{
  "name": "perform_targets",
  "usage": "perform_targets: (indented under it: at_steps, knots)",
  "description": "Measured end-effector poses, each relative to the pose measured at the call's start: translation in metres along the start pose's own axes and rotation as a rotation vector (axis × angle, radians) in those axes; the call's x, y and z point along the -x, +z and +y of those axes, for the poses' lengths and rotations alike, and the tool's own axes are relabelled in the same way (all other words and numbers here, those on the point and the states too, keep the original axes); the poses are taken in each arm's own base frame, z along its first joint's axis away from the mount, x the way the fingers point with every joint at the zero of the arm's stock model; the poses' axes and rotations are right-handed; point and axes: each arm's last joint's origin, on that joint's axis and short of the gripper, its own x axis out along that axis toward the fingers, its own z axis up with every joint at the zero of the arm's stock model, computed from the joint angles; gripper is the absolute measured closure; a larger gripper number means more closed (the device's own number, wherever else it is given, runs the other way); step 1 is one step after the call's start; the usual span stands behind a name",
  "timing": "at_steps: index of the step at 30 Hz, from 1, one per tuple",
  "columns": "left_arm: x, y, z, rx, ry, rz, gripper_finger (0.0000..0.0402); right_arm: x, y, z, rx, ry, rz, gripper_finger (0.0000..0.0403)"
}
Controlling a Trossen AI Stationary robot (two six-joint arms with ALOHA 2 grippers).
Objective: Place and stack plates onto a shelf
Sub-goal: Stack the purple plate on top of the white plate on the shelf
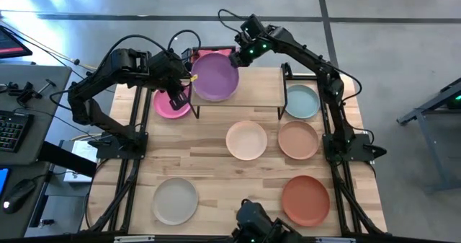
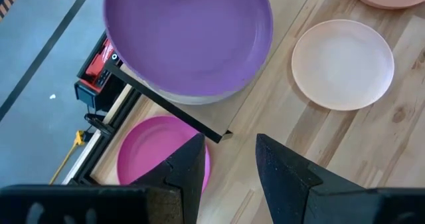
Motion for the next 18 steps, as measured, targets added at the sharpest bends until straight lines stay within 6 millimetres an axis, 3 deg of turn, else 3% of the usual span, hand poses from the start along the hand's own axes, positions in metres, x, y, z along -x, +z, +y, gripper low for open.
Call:
perform_targets:
  at_steps: [18]
  knots:
    - [0.0,0.0,0.0,-0.001,-0.001,0.0,0.028,-0.0028,-0.0017,-0.0005,0.024,-0.002,0.017,0.0402]
